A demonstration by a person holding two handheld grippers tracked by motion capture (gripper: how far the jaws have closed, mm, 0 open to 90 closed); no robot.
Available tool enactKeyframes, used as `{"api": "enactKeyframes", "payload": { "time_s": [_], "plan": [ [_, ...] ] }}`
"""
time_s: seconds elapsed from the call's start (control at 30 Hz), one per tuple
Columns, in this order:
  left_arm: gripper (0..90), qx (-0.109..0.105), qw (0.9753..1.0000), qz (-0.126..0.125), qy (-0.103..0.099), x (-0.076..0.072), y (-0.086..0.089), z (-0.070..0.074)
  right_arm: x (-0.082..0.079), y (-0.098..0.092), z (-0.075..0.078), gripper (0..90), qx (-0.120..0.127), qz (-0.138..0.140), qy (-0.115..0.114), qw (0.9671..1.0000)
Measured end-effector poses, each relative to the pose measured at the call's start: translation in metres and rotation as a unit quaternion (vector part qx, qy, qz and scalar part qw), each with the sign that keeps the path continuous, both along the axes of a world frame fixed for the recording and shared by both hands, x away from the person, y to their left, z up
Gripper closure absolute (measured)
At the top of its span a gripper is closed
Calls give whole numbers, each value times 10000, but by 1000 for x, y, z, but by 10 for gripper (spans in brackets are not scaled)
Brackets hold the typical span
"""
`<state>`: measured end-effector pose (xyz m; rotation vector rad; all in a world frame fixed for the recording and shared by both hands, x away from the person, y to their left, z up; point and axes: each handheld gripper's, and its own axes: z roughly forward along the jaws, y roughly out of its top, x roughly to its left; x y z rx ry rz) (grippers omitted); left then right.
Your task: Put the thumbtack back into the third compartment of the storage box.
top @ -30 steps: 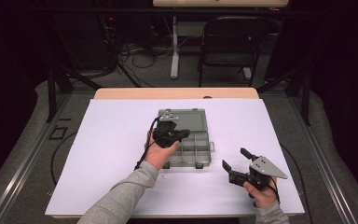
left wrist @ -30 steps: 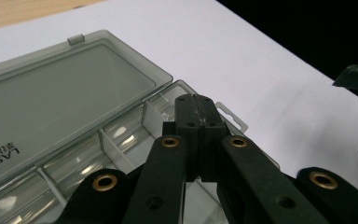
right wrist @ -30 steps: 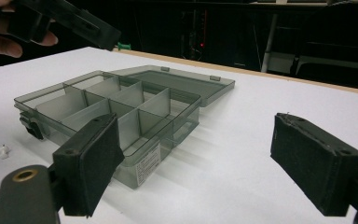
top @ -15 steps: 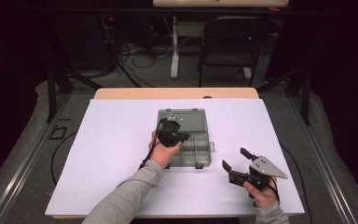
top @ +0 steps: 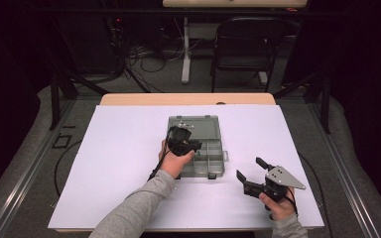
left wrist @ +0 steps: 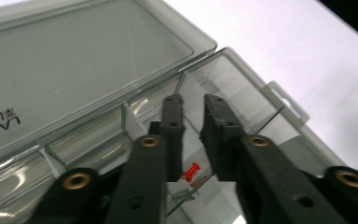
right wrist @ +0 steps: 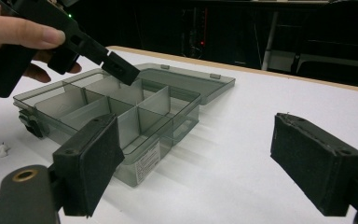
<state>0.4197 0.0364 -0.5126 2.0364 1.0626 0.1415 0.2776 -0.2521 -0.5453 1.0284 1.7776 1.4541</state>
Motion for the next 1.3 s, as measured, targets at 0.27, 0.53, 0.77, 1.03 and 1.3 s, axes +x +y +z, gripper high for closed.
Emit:
{"api": "enactKeyframes", "payload": {
  "time_s": [0.27,0.53,0.77,1.03,1.3],
  "plan": [
    [434,-79,9980,101,-626,-8,12,13,0,-1,0,154,-6,-17,-20,10000],
    [370,-248,9965,134,-788,-23,34,24,0,0,0,154,-11,-30,-29,10000],
    [367,-366,9945,144,-968,-51,66,28,0,0,0,154,-17,-32,-27,10000],
    [367,-347,9928,115,-1138,-79,91,23,0,0,0,154,-30,-46,-45,10000],
    [364,-398,9919,105,-1201,-103,115,17,0,0,0,154,-43,-69,-42,10000]
  ]
}}
